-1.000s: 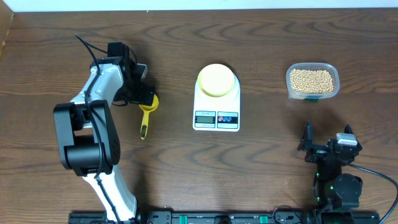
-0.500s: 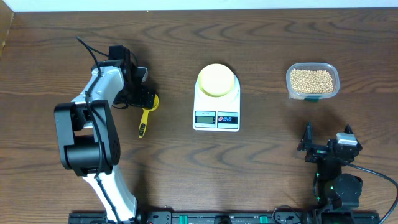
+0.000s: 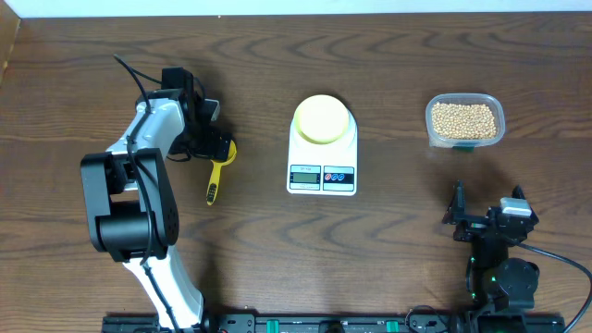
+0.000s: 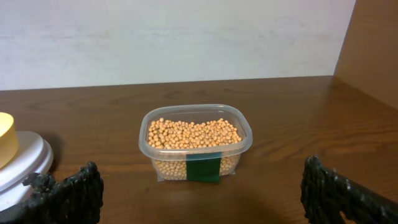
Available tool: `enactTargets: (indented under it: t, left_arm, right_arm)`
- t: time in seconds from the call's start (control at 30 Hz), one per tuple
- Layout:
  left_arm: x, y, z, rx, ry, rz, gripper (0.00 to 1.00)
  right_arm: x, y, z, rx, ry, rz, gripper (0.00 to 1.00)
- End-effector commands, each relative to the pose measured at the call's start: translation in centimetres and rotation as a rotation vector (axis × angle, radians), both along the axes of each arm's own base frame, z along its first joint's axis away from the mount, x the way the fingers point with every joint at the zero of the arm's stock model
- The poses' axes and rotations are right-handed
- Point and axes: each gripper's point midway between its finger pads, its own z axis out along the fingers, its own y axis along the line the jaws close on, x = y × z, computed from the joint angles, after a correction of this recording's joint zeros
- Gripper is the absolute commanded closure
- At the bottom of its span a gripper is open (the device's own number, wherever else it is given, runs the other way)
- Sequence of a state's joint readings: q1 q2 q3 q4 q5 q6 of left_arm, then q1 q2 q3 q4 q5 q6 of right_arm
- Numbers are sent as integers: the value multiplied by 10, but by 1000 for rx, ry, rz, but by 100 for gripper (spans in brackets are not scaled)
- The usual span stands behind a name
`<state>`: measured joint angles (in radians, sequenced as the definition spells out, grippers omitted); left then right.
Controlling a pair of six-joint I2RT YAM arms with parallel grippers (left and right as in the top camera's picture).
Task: Scoop item into bowl and weigh 50g on scale
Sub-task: 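Lower the left gripper onto the scoop's cup rim and close, then lift the yellow scoop with the left gripper off the table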
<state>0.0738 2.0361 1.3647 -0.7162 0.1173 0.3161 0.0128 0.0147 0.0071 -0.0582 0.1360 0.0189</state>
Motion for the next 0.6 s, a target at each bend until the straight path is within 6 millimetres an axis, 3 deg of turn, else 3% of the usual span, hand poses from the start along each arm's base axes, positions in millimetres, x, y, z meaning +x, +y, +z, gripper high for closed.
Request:
enactTargets:
  t: [0.0,0.13,0.27,0.57]
  left_arm:
    - [-8,-2,-11,-8,33,-13,1]
    - [-8,-2,-11,-8,33,-13,24]
    - [-8,-2,-11,-8,33,-12,29]
    - [-8,-2,-11,-8,33,-13,52]
  right_arm:
    - [-1,-1,1,13,-6,-8,1]
    - [-1,-1,1,13,-6,-8,1]
    - [-1,-1,1,13,-6,-8,1]
    - [-1,-1,1,13,-6,-8,1]
